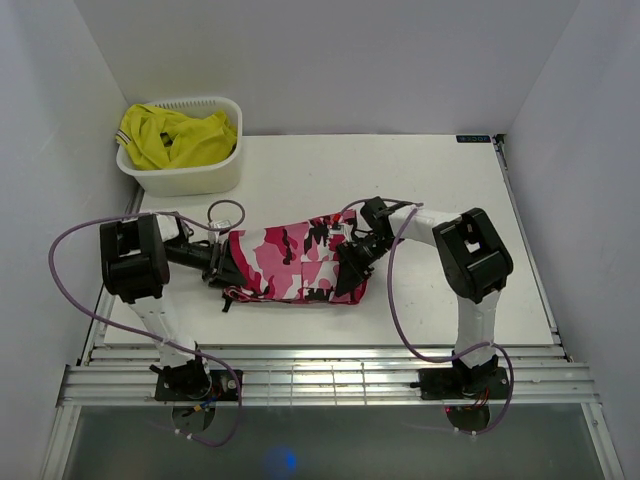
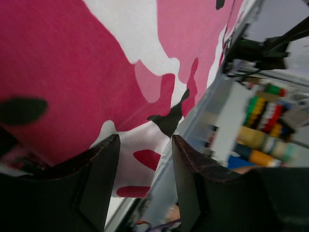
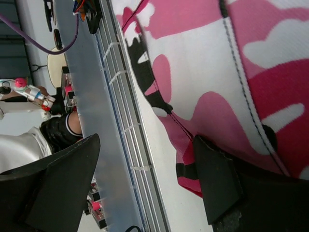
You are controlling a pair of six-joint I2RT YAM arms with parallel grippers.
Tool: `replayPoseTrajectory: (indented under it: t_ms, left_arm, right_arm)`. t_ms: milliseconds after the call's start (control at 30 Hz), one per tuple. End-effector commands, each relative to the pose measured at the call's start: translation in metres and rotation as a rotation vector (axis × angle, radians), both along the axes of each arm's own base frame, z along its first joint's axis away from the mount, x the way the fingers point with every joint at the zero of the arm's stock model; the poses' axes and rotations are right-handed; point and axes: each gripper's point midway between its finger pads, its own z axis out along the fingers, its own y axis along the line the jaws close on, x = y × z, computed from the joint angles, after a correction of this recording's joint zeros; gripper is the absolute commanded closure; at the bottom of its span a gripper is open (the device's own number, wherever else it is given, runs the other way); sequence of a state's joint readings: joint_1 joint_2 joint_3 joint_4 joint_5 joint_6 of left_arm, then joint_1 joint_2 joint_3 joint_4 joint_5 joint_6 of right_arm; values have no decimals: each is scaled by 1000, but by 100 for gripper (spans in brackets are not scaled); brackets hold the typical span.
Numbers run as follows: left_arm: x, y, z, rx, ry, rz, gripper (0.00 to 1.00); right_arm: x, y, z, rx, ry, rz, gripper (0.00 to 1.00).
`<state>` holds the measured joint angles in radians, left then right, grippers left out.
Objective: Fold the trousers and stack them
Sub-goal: Fold the trousers
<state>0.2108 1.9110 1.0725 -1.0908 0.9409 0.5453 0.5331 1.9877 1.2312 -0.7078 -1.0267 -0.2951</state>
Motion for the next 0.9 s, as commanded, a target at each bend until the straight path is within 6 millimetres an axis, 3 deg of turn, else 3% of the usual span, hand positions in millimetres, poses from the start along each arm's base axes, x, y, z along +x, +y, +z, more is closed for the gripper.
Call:
replayPoseTrajectory:
  t_ms: [0, 33, 100, 200, 300, 367, 400, 500, 533, 567, 667, 700, 733, 800, 833, 867]
  left_arm:
    - [-7, 14, -28, 84, 40, -14, 43]
    - [-2, 22, -41, 135, 30, -12, 44]
    - [4, 26, -44, 171, 21, 2, 42]
    - [21, 30, -23, 183, -93, -10, 31]
    - [39, 32, 25, 193, -296, -31, 18]
    - [48, 29, 57, 185, -430, -48, 3]
    - [55, 28, 87, 192, -540, -43, 2]
    - [69, 19, 141, 140, -679, 34, 2]
    - [79, 18, 153, 116, -669, 114, 2]
    - [83, 16, 161, 96, -665, 160, 2]
    - [98, 18, 169, 72, -653, 264, 2]
    - [93, 7, 177, -25, -669, 214, 3]
    - [93, 0, 169, -72, -618, 181, 9]
    - [94, -7, 157, -115, -537, 181, 24]
    - [95, -11, 143, -157, -483, 183, 26]
    - [95, -13, 135, -169, -455, 190, 27]
  right_arm:
    - [10, -12, -35, -125, -44, -30, 16]
    - [11, -14, -39, -138, -34, -40, 16]
    - [12, -19, -42, -157, -33, -55, 16]
    - [13, -21, -26, -137, -85, -55, 17]
    - [16, -17, 19, -49, -183, -25, 16]
    - [25, -15, 52, 6, -318, -16, 12]
    - [37, -11, 69, 27, -397, -21, 10]
    - [72, -9, 110, 49, -606, -54, 2]
    - [82, -9, 117, 52, -648, -67, 10]
    - [97, -12, 123, 40, -692, -96, 10]
    - [146, -13, 148, 31, -821, -204, 10]
    - [156, -13, 153, 33, -818, -247, 10]
    - [168, -9, 158, 69, -808, -259, 10]
    - [176, -4, 153, 98, -732, -273, 10]
    - [179, 1, 136, 93, -636, -287, 10]
    - [176, 7, 135, 141, -578, -272, 10]
